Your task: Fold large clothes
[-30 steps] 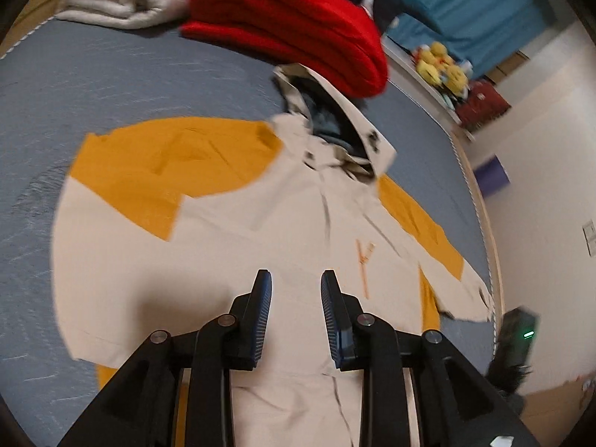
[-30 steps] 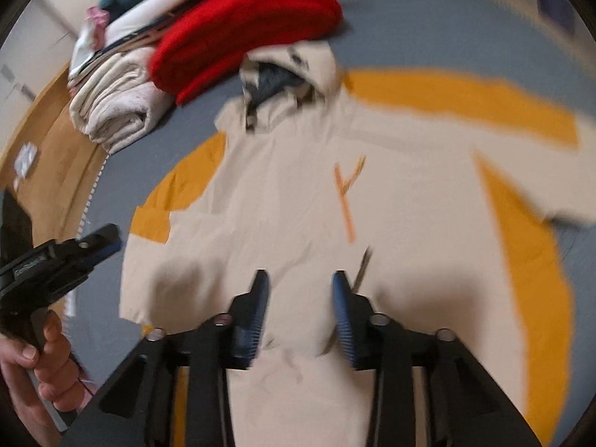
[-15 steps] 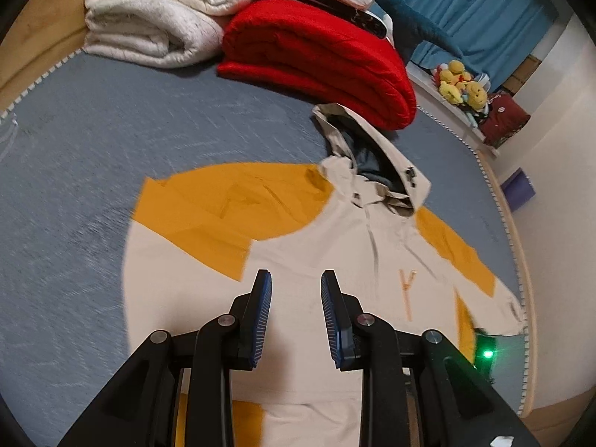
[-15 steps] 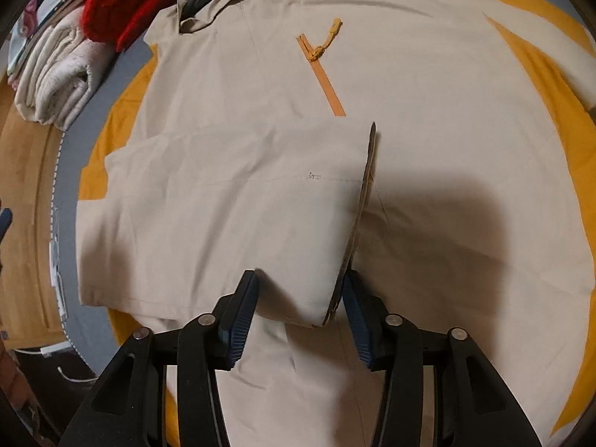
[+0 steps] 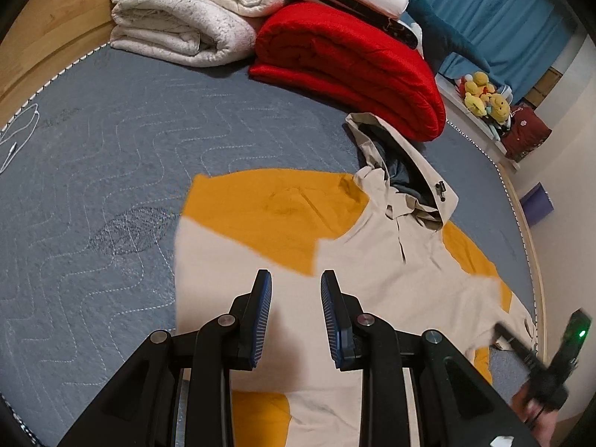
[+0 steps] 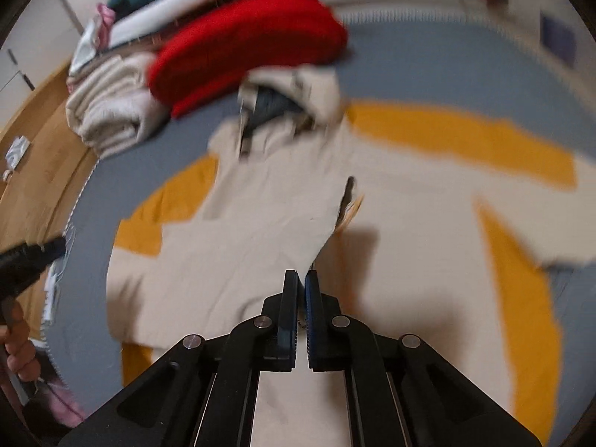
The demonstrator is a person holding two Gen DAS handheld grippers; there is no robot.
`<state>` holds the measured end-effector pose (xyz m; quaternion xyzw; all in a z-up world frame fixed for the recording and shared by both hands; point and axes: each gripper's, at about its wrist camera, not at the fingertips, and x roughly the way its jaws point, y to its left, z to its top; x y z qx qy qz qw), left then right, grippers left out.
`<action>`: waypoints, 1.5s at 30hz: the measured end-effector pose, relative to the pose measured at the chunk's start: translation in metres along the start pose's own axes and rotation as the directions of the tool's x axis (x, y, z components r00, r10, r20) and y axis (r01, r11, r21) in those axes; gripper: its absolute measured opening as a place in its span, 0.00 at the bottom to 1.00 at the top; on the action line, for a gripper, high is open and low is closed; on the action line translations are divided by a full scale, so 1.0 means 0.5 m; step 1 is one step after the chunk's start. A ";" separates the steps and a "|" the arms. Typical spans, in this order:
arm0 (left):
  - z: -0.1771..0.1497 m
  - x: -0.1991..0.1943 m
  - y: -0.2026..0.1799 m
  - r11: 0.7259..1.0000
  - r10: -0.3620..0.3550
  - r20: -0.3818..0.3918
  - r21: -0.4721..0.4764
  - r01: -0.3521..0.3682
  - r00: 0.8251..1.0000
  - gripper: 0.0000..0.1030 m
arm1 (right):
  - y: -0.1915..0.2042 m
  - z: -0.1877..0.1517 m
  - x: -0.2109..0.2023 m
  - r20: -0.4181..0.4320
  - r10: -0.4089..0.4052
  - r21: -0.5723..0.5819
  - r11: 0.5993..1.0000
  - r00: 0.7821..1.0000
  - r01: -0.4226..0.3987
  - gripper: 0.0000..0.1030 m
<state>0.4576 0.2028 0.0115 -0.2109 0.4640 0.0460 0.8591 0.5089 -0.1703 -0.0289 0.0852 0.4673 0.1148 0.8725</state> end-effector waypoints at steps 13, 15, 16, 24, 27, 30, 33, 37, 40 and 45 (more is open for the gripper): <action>-0.061 0.129 -0.038 0.997 0.033 -0.206 0.080 -0.017 0.978 0.24 | -0.265 0.076 -0.045 0.069 -0.195 0.165 0.970 0.978 0.182 0.03; -0.076 0.155 -0.043 0.994 0.057 -0.247 0.105 -0.032 0.967 0.24 | -0.283 0.079 -0.035 0.067 -0.203 0.168 0.967 0.977 0.189 0.03; -0.082 0.164 -0.046 0.993 0.067 -0.258 0.115 -0.038 0.964 0.24 | -0.289 0.077 -0.030 0.064 -0.207 0.163 0.967 0.976 0.195 0.04; -0.130 0.248 -0.015 0.985 0.152 -0.365 0.136 -0.109 0.918 0.26 | -0.352 0.061 0.043 -0.055 -0.267 0.194 0.942 0.962 0.273 0.10; -0.143 0.263 -0.007 0.981 0.180 -0.388 0.143 -0.134 0.904 0.27 | -0.372 0.061 0.044 -0.051 -0.256 0.238 0.936 0.965 0.261 0.12; -0.142 0.253 -0.018 0.981 0.178 -0.375 0.136 -0.137 0.910 0.27 | -0.358 0.061 0.058 -0.046 -0.163 0.228 0.959 0.985 0.170 0.13; -0.145 0.250 -0.021 0.983 0.161 -0.357 0.142 -0.117 0.920 0.27 | -0.352 0.053 0.091 -0.083 -0.074 0.238 0.967 0.994 0.092 0.13; -0.172 0.275 0.010 0.985 0.169 -0.402 0.110 -0.135 0.900 0.27 | -0.372 0.025 0.134 -0.144 -0.117 0.253 0.956 0.983 0.151 0.13; -0.160 0.247 0.011 0.990 0.141 -0.377 0.079 -0.120 0.916 0.28 | -0.387 0.011 0.149 -0.162 -0.125 0.265 0.950 0.979 0.165 0.13; -0.159 0.231 0.048 0.970 0.245 -0.328 0.086 -0.229 0.913 0.26 | -0.373 0.025 0.124 -0.134 -0.163 0.232 0.954 0.977 0.191 0.13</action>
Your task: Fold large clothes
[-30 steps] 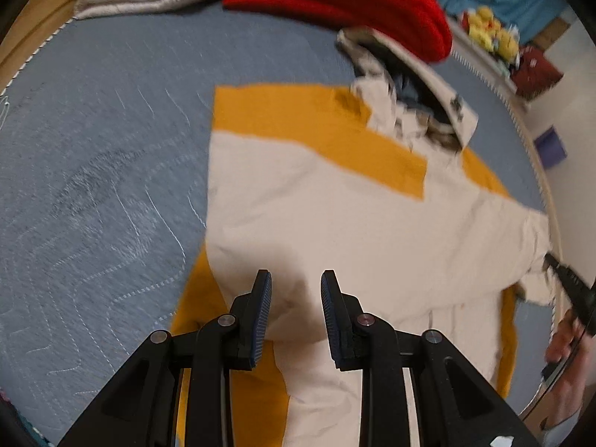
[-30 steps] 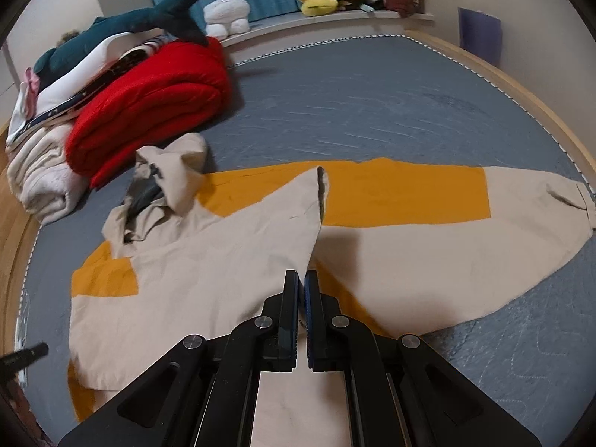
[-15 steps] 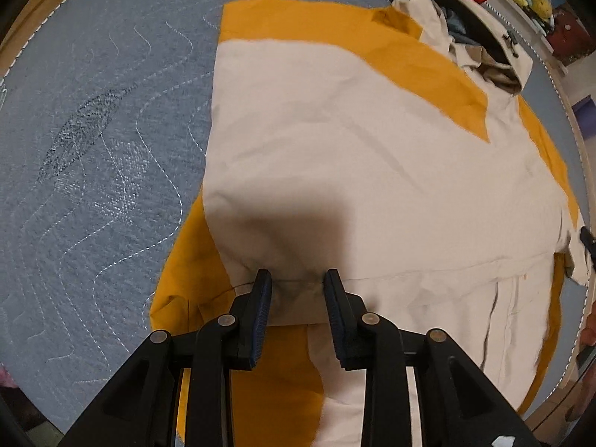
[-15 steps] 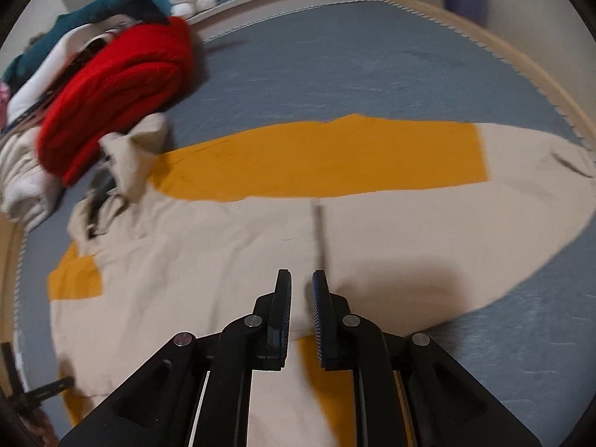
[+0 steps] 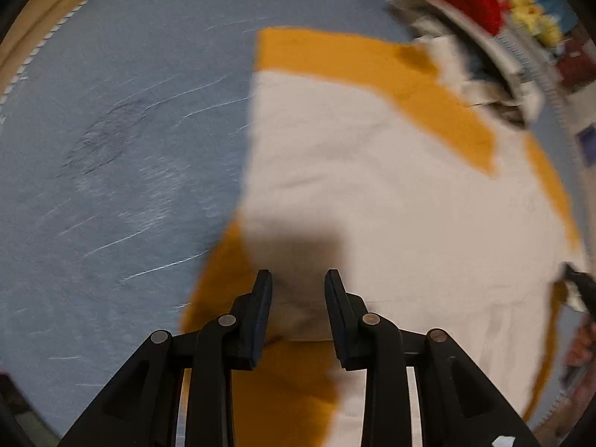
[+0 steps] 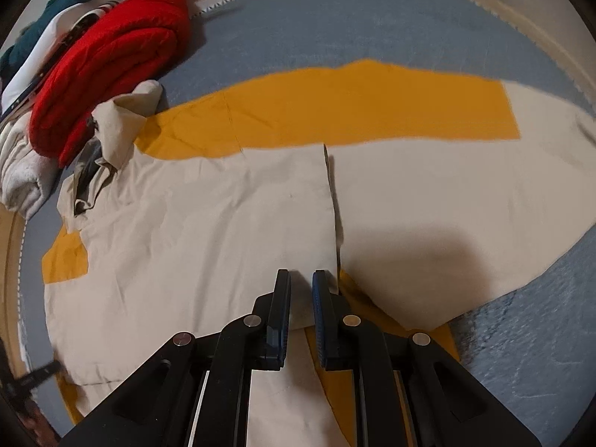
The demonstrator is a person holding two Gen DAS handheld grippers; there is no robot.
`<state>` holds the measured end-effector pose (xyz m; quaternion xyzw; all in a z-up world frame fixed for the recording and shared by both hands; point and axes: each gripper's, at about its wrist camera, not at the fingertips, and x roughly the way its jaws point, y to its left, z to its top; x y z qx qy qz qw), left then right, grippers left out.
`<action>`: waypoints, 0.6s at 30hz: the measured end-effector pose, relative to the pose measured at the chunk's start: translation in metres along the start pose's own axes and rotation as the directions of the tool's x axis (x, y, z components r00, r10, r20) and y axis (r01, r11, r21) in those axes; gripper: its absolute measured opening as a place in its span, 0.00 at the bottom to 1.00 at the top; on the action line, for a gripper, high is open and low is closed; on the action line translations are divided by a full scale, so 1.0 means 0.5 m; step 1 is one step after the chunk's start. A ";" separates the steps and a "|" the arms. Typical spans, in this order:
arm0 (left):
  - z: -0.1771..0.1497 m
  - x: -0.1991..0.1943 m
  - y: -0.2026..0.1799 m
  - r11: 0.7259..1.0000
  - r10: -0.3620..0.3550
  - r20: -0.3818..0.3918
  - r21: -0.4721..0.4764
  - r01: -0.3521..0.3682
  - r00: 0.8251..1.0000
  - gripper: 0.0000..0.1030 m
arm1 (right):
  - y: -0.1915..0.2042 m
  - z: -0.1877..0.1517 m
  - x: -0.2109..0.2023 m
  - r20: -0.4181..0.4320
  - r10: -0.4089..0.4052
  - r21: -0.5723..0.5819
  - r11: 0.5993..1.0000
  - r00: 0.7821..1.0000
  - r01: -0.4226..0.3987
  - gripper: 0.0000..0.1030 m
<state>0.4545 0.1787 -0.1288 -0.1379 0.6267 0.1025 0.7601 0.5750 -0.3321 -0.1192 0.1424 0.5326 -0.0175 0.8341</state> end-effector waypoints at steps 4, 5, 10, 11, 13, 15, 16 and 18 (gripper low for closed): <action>-0.016 0.010 0.018 0.999 0.007 -0.037 -0.038 -0.009 0.999 0.26 | -0.013 0.003 -0.001 -0.030 -0.029 0.010 1.000 0.999 0.029 0.13; -0.015 -0.010 0.013 1.000 0.021 -0.005 -0.023 -0.021 1.000 0.26 | -0.021 0.002 -0.007 -0.039 -0.045 0.035 0.998 0.998 0.046 0.13; -0.033 -0.023 -0.022 0.998 0.033 0.016 0.057 -0.034 0.999 0.26 | -0.002 0.009 -0.059 0.039 -0.001 -0.002 1.000 0.999 0.001 0.13; -0.038 -0.007 -0.015 0.998 0.026 -0.022 0.051 -0.025 0.999 0.26 | 0.008 0.006 -0.060 0.038 0.013 -0.029 1.000 0.999 -0.012 0.13; -0.057 0.012 -0.015 0.997 0.046 -0.055 0.067 -0.042 0.997 0.25 | 0.013 -0.001 -0.045 0.007 0.010 -0.039 0.999 1.000 -0.010 0.14; -0.066 -0.015 -0.024 0.993 0.077 -0.012 0.087 -0.076 0.997 0.25 | 0.003 -0.010 -0.024 -0.040 -0.028 -0.016 0.999 0.999 0.027 0.14; -0.063 -0.031 -0.036 0.993 0.074 0.014 0.096 -0.075 0.997 0.25 | -0.006 -0.012 -0.026 -0.047 -0.031 0.014 0.999 0.998 0.032 0.14; -0.070 -0.080 -0.059 0.991 0.053 0.062 0.122 -0.061 0.997 0.26 | -0.004 -0.007 -0.047 -0.020 -0.020 0.017 1.000 1.000 0.021 0.14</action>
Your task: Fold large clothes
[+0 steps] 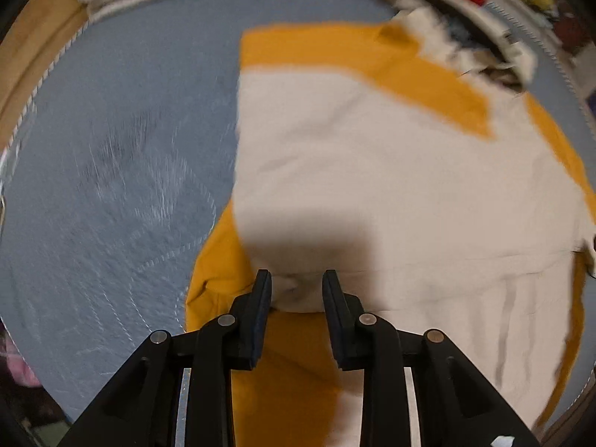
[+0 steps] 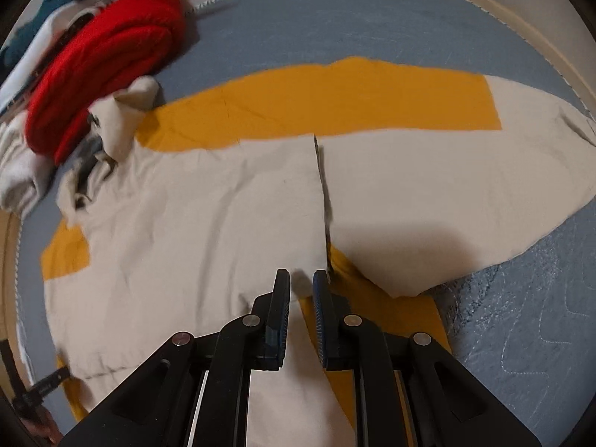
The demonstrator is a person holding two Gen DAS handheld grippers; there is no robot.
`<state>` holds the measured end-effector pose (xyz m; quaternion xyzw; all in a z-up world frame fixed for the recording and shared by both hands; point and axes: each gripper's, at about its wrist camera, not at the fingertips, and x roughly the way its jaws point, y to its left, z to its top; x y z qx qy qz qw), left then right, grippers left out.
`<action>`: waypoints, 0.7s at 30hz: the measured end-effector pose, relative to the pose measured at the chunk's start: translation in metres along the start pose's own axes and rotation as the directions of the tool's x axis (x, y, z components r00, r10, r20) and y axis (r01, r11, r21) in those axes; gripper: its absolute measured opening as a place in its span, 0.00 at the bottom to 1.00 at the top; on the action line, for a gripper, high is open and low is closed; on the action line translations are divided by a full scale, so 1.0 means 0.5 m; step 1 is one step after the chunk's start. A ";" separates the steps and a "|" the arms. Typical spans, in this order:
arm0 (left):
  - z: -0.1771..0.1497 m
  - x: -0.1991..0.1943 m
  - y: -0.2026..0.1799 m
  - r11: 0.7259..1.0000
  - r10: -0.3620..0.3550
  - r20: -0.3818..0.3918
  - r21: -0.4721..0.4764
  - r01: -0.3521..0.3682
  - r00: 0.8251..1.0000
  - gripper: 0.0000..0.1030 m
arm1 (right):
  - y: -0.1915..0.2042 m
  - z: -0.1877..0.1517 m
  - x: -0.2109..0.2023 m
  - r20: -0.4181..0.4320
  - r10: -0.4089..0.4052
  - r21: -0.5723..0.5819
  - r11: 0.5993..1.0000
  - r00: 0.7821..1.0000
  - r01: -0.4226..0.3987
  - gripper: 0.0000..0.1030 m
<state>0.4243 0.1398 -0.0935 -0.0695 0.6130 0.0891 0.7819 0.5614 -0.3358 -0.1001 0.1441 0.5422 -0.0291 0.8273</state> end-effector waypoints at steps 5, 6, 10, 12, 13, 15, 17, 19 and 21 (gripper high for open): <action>-0.025 -0.162 -0.095 0.984 -0.129 0.198 0.147 0.100 0.972 0.61 | 0.052 0.005 -0.111 0.165 -0.028 -0.157 0.986 0.986 0.054 0.16; -0.022 -0.176 -0.115 0.980 -0.145 0.223 0.165 0.109 0.964 0.63 | 0.056 0.004 -0.128 0.188 -0.030 -0.176 0.982 0.982 0.064 0.19; -0.004 -0.197 -0.186 0.965 -0.192 0.270 0.225 0.132 0.944 0.63 | 0.074 -0.016 -0.222 0.333 -0.033 -0.258 0.958 0.942 0.125 0.72; -0.020 -0.207 -0.213 0.960 -0.211 0.277 0.240 0.145 0.938 0.63 | 0.072 -0.031 -0.264 0.400 -0.043 -0.290 0.942 0.915 0.171 0.74; -0.018 -0.206 -0.226 0.956 -0.220 0.276 0.251 0.150 0.936 0.63 | 0.066 -0.037 -0.282 0.425 -0.052 -0.300 0.934 0.904 0.195 0.74; 0.000 -0.209 -0.242 0.954 -0.218 0.286 0.266 0.141 0.933 0.63 | 0.037 -0.043 -0.313 0.466 -0.080 -0.286 0.929 0.881 0.235 0.74; 0.005 -0.211 -0.248 0.954 -0.200 0.302 0.276 0.116 0.932 0.63 | -0.008 -0.039 -0.327 0.472 -0.105 -0.247 0.937 0.876 0.245 0.74; 0.007 -0.214 -0.249 0.955 -0.196 0.305 0.273 0.112 0.932 0.63 | -0.067 -0.026 -0.332 0.451 -0.117 -0.196 0.954 0.885 0.226 0.73; 0.009 -0.211 -0.246 0.959 -0.191 0.309 0.262 0.109 0.932 0.63 | -0.142 -0.008 -0.332 0.425 -0.121 -0.111 0.977 0.897 0.184 0.69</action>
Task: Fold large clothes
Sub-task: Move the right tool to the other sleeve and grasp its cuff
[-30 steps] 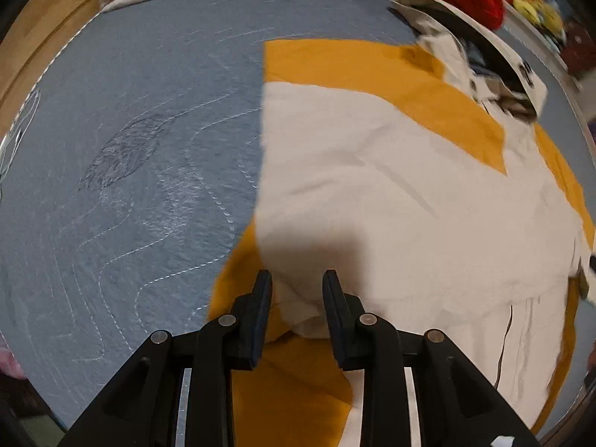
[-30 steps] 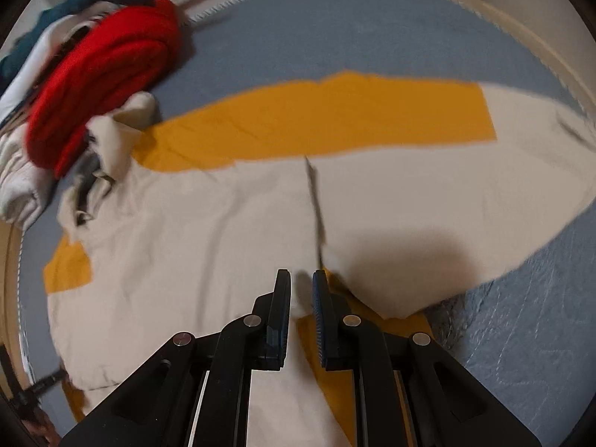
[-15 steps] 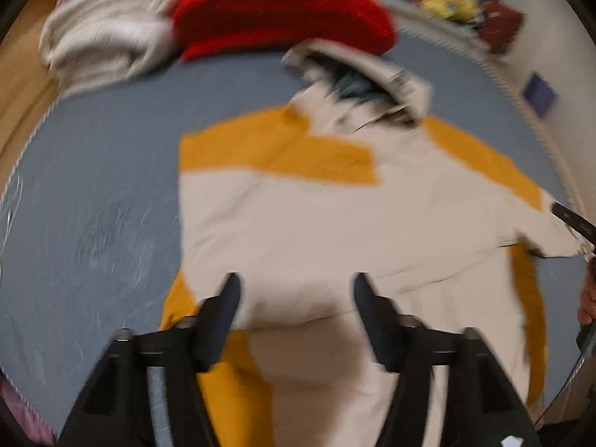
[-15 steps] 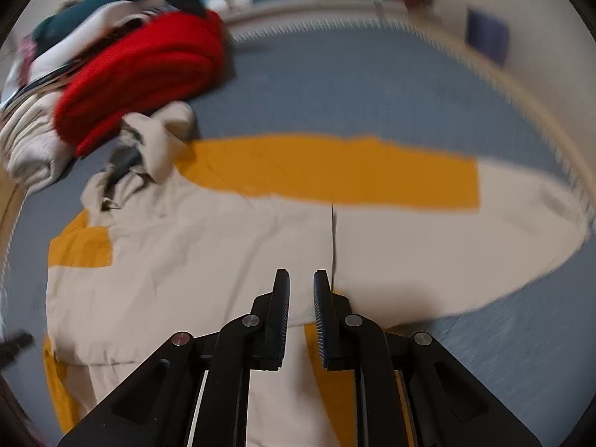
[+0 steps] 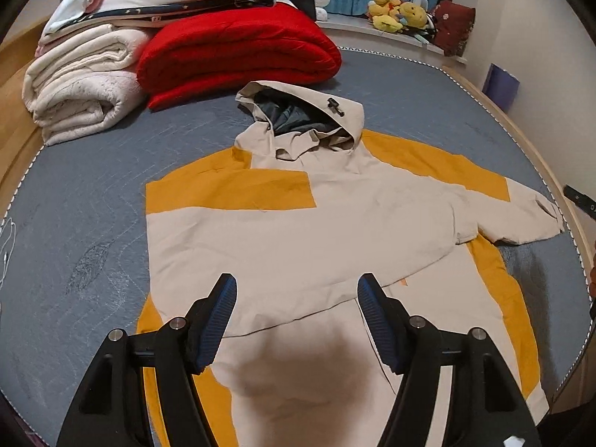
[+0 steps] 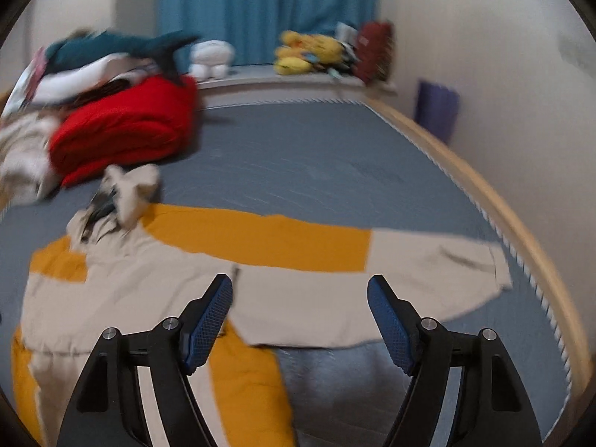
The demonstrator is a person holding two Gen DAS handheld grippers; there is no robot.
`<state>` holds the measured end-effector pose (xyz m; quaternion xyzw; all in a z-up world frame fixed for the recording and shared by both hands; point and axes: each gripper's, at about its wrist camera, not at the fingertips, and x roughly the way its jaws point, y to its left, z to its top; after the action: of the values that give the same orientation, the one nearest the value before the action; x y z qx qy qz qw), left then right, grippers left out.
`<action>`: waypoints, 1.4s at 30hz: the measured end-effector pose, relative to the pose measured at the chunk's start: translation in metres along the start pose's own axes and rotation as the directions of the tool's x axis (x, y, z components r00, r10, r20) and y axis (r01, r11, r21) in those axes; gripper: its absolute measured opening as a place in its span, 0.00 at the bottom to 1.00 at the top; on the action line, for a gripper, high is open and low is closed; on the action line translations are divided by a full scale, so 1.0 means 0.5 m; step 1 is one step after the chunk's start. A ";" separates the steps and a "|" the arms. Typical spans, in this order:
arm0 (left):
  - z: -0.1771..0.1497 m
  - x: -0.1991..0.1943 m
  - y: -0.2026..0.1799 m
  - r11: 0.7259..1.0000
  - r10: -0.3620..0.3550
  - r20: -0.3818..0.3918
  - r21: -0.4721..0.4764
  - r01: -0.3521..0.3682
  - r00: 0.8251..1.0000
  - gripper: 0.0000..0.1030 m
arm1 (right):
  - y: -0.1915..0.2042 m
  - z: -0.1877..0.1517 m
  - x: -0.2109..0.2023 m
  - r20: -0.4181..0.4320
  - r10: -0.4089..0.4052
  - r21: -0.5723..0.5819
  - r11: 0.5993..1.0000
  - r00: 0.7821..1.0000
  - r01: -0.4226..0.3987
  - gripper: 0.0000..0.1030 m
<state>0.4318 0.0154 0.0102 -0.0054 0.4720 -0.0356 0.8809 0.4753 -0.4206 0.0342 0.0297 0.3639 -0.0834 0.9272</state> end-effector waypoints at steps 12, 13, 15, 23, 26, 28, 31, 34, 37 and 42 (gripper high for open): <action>0.004 0.017 -0.016 0.999 -0.051 -0.018 0.013 0.051 0.999 0.53 | -0.362 -0.024 0.084 -0.063 0.011 0.414 0.910 0.998 0.016 0.18; 0.002 0.020 -0.020 0.998 -0.054 -0.023 0.017 0.054 0.998 0.53 | -0.386 -0.031 0.095 -0.082 0.005 0.433 0.901 0.997 0.031 0.19; -0.001 0.025 -0.023 0.998 -0.054 -0.031 0.026 0.055 0.998 0.53 | -0.414 -0.045 0.111 -0.100 0.000 0.464 0.885 0.995 0.047 0.21; -0.006 0.053 -0.014 0.997 -0.081 -0.080 -0.017 0.080 0.993 0.53 | -0.479 -0.091 0.181 -0.120 0.002 0.530 0.846 0.993 0.062 0.39; -0.008 0.064 -0.017 0.996 -0.085 -0.094 -0.019 0.083 0.992 0.53 | -0.491 -0.103 0.206 -0.115 0.029 0.564 0.825 0.993 0.041 0.40; -0.005 0.067 -0.016 0.996 -0.088 -0.095 -0.027 0.086 0.992 0.53 | -0.497 -0.111 0.227 -0.125 0.033 0.577 0.815 0.992 0.045 0.40; -0.001 0.072 -0.014 0.995 -0.092 -0.093 -0.039 0.088 0.991 0.53 | -0.513 -0.133 0.256 -0.140 0.029 0.622 0.780 0.990 0.065 0.40; 0.002 0.082 -0.014 0.995 -0.095 -0.101 -0.045 0.091 0.990 0.53 | -0.532 -0.158 0.296 -0.159 0.054 0.674 0.736 0.986 0.068 0.40; 0.003 0.091 -0.014 0.995 -0.093 -0.107 -0.044 0.089 0.990 0.53 | -0.550 -0.172 0.323 -0.159 0.060 0.708 0.703 0.985 0.071 0.40; 0.005 0.100 -0.011 0.995 -0.095 -0.108 -0.048 0.090 0.990 0.53 | -0.587 -0.201 0.357 -0.129 0.053 0.787 0.613 0.990 0.070 0.36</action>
<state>0.4612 0.0063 -0.0298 -0.0444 0.5197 -0.0665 0.8506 0.4853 -0.7219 -0.1591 0.4384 0.3538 -0.2370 0.7915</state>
